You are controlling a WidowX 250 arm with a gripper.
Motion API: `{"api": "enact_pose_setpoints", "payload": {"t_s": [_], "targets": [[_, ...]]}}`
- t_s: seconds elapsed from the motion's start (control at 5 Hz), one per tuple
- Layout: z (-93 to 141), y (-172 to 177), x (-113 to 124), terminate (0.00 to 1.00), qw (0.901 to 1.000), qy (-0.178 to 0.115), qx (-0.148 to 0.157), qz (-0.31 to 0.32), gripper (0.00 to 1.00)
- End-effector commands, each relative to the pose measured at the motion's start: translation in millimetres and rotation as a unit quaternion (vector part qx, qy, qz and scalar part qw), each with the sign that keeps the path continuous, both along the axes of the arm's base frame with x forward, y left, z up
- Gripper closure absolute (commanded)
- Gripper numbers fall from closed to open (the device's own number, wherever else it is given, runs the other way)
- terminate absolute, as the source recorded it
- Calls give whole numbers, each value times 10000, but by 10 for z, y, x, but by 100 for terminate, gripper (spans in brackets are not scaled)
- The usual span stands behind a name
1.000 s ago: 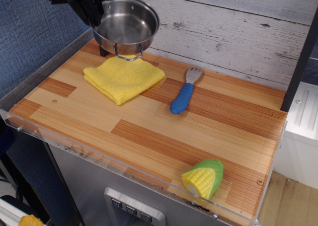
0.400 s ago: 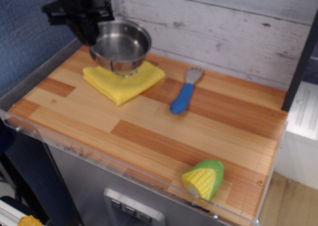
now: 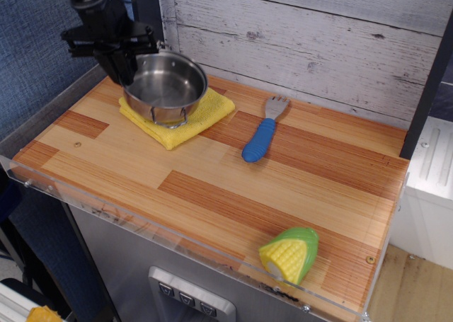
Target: Move the pot and put it on the towel.
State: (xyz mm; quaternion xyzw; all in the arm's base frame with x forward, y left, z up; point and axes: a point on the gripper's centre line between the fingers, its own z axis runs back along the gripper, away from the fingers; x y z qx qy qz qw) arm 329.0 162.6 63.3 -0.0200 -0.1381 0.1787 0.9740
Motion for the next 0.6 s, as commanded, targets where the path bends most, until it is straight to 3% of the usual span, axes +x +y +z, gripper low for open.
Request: {"api": "enact_pose_setpoints", "payload": {"t_s": [0.0, 0.2, 0.4], "targets": [[88, 60, 58, 0, 9993, -151, 211, -287, 100], [54, 53, 62, 0, 9993, -157, 122, -332, 100], [-15, 66, 45, 0, 9993, -235, -237, -152, 100]]}}
